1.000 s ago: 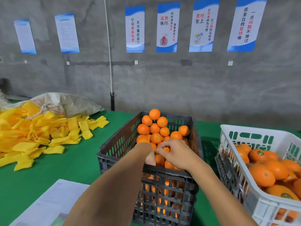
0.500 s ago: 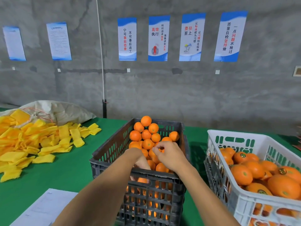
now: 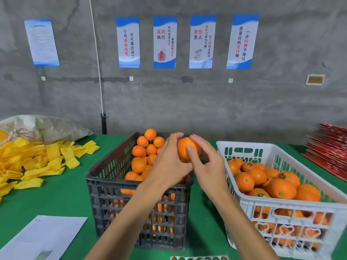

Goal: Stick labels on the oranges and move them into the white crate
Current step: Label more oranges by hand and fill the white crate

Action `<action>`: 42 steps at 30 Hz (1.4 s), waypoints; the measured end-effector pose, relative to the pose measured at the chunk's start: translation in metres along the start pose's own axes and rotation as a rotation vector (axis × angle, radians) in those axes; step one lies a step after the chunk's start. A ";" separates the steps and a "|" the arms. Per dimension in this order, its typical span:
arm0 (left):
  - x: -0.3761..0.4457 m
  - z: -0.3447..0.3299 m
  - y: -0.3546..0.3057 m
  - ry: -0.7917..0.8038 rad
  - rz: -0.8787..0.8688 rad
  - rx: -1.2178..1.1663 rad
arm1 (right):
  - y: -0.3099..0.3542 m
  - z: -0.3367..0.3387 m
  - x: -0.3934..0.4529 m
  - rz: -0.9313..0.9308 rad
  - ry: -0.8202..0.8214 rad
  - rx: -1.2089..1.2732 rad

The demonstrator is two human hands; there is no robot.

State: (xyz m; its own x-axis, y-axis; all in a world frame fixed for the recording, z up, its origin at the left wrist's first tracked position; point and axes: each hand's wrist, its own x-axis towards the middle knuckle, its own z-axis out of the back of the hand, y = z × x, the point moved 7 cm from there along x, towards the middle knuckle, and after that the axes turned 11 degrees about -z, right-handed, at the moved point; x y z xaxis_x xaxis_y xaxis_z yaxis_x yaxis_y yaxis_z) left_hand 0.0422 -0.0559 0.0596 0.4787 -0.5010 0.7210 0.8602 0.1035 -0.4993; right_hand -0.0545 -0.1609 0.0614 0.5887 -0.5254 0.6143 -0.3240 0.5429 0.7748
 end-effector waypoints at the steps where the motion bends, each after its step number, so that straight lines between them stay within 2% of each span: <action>1: -0.004 -0.009 -0.011 -0.024 -0.048 0.012 | 0.003 0.012 -0.007 0.029 -0.020 0.011; 5: -0.027 -0.051 -0.035 -0.066 -0.125 -0.038 | -0.003 0.050 -0.035 0.076 -0.089 -0.039; 7: -0.047 -0.074 -0.034 -0.049 -0.092 -0.138 | -0.020 0.063 -0.054 0.031 -0.094 -0.062; 10: -0.089 -0.108 -0.016 -0.006 0.037 -0.413 | -0.054 0.073 -0.087 -0.030 -0.080 -0.102; 14: -0.158 -0.145 0.019 0.083 0.253 -0.570 | -0.116 0.066 -0.133 -0.218 0.043 -0.105; 18: -0.224 -0.163 0.050 0.196 0.403 -0.491 | -0.182 0.063 -0.170 -0.381 0.136 -0.143; 21: -0.260 -0.168 0.062 0.202 0.454 -0.480 | -0.218 0.057 -0.192 -0.476 0.323 -0.273; 24: -0.271 -0.167 0.069 0.133 0.496 -0.519 | -0.237 0.048 -0.215 -0.464 0.561 -0.417; 28: -0.270 -0.160 0.070 0.037 0.485 -0.553 | -0.234 0.039 -0.219 -0.330 0.664 -0.616; 31: -0.268 -0.156 0.066 -0.007 0.461 -0.570 | -0.233 0.024 -0.222 -0.281 0.738 -0.665; 35: -0.268 -0.149 0.065 -0.070 0.467 -0.593 | -0.239 0.022 -0.225 -0.241 0.735 -0.731; 39: -0.275 -0.153 0.074 -0.039 0.516 -0.623 | -0.242 0.033 -0.222 -0.293 0.642 -0.656; 42: -0.279 -0.155 0.082 -0.049 0.556 -0.619 | -0.238 0.033 -0.219 -0.263 0.626 -0.665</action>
State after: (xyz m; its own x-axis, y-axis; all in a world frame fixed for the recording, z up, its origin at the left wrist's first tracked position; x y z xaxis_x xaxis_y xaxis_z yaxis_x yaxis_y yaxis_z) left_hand -0.0481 -0.0409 -0.2564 0.8247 -0.4768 0.3041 0.2511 -0.1731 -0.9524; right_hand -0.1304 -0.1966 -0.2527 0.9352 -0.3421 0.0909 0.2500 0.8201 0.5147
